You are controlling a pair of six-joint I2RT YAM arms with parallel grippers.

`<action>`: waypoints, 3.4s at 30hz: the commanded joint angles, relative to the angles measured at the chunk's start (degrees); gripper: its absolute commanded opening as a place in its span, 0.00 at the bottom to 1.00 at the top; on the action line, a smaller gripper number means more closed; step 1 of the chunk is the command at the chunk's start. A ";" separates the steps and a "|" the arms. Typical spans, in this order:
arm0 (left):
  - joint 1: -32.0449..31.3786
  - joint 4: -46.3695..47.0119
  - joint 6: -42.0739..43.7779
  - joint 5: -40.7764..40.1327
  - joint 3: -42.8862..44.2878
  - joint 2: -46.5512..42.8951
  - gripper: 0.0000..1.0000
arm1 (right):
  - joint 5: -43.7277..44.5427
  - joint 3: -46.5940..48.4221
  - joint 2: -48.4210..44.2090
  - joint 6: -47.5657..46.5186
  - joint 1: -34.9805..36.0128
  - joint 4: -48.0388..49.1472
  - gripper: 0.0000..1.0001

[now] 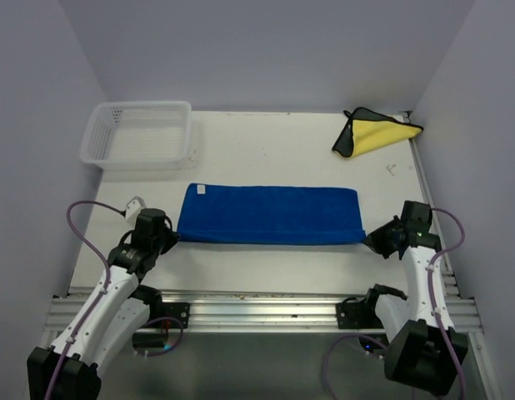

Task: Roll the towels
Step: Flatten the towel, then fold the towel

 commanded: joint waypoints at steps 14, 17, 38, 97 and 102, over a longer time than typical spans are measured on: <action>2.65 13.57 3.40 -6.59 13.27 24.99 0.00 | 1.50 14.39 17.62 1.22 -0.19 11.99 0.00; 3.09 14.01 4.72 -6.77 16.09 27.81 0.00 | 0.53 16.15 20.34 1.40 -0.10 12.88 0.00; 5.20 20.25 10.70 -3.78 18.82 36.86 0.00 | -0.70 23.09 33.35 1.57 -0.01 17.27 0.00; 6.61 24.21 12.99 -1.58 32.26 55.85 0.41 | 1.14 39.26 52.96 0.78 3.42 18.60 0.45; 7.14 24.12 14.13 -2.19 33.23 54.45 0.65 | 1.76 41.37 51.64 -1.24 4.29 17.28 0.51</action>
